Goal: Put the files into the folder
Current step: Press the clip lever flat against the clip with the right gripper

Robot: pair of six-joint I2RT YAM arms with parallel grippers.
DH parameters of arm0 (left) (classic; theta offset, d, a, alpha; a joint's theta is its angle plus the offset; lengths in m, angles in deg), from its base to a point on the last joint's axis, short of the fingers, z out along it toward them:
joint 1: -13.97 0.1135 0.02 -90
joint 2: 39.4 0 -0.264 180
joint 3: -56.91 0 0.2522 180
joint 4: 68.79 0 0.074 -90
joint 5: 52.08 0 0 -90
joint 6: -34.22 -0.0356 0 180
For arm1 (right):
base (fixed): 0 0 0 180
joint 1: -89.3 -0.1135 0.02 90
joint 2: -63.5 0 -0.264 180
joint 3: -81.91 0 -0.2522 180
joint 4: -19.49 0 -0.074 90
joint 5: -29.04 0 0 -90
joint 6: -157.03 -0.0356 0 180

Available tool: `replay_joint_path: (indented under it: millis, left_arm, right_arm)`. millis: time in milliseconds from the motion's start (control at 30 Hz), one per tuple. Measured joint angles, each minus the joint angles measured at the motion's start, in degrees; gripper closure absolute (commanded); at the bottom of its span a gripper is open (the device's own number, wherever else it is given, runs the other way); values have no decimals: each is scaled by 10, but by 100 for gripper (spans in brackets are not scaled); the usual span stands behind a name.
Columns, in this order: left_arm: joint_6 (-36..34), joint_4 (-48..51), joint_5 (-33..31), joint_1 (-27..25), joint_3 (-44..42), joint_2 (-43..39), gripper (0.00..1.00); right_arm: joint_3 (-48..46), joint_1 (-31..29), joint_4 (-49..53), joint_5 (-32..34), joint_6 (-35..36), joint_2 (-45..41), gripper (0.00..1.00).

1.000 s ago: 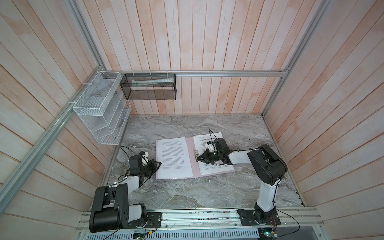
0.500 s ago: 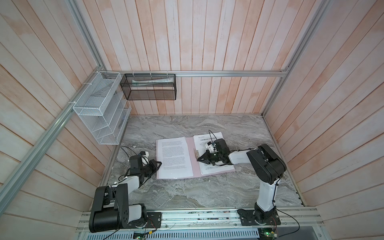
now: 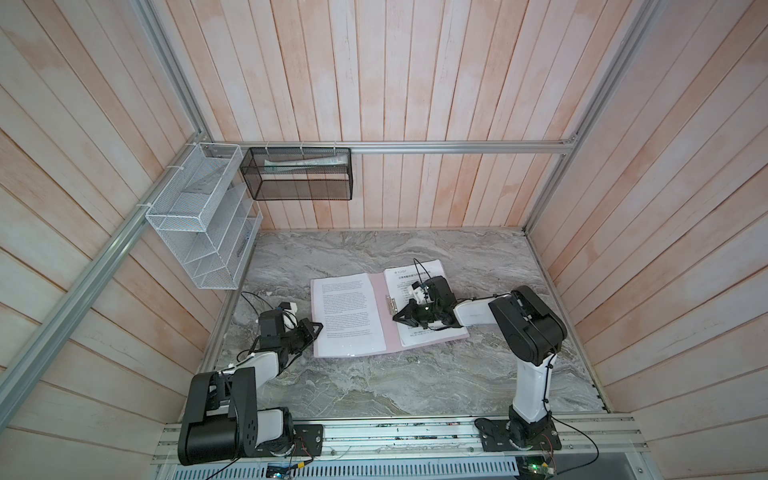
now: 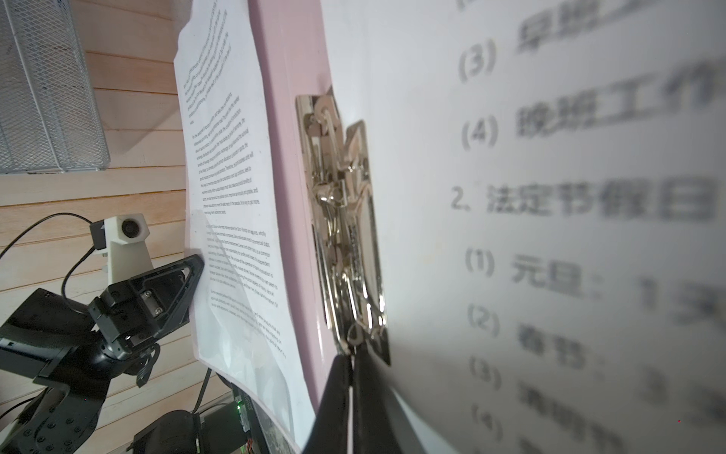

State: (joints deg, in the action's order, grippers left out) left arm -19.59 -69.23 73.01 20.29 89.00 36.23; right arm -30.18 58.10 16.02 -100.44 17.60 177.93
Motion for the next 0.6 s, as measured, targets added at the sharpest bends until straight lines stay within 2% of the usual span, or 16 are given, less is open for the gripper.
replay_joint_path:
  millis: [300,600]
  left_arm:
    - [-2,0,-13,0,2,0,89]
    - [-2,1,-13,0,2,-5,89]
  right_arm:
    - [1,-3,-27,-6,-5,9,100]
    - [8,-2,-12,-11,-5,7,98]
